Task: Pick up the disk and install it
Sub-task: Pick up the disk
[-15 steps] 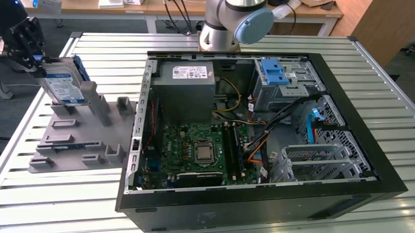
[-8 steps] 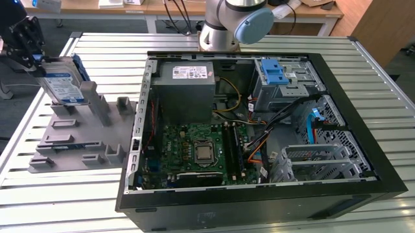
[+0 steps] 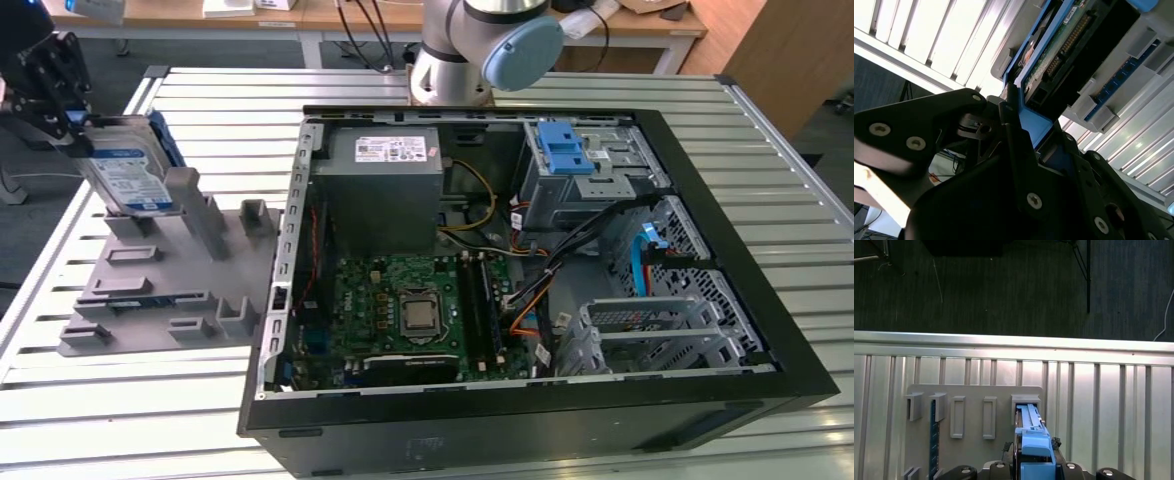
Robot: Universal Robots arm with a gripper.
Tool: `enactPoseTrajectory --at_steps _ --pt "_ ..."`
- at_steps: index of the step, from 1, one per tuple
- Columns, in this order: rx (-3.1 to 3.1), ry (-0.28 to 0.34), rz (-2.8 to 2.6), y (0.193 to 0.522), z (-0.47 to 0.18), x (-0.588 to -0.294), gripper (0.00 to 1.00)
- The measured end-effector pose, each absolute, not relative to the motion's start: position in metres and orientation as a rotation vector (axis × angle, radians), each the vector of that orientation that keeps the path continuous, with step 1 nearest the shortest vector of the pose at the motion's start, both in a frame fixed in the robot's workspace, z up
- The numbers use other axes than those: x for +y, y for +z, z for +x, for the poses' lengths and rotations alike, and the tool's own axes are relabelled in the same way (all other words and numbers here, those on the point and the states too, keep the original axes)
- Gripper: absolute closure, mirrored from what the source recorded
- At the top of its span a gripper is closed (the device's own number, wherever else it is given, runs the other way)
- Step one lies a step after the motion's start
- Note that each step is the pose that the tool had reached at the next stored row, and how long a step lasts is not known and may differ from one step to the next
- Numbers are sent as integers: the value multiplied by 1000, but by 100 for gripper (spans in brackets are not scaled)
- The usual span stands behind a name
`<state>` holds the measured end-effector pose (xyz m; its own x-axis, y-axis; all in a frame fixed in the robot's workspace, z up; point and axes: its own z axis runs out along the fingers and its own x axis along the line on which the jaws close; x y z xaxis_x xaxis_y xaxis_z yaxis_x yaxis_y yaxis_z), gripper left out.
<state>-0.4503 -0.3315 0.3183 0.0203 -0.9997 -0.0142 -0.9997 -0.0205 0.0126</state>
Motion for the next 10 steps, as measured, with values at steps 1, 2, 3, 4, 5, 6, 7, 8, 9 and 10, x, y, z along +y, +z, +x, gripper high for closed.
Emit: enactPoseTrajectory --at_steps 1,2,3,4,5,6,7,8,9,10 --pt "2198 30 -2243 318 -450 -332 64" --pt "2198 30 -2243 319 -450 -332 64" --pt "2198 30 -2243 319 -450 -332 64" --pt "2198 30 -2243 319 -450 -332 64" --pt "2198 30 -2243 319 -450 -332 64" --pt "2198 30 -2243 320 -450 -332 64" --pt "2198 30 -2243 320 -450 -332 64" --pt "2198 30 -2243 320 -450 -332 64" --pt "2198 30 -2243 320 -450 -332 64" --pt "2198 30 -2243 321 -450 -332 64"
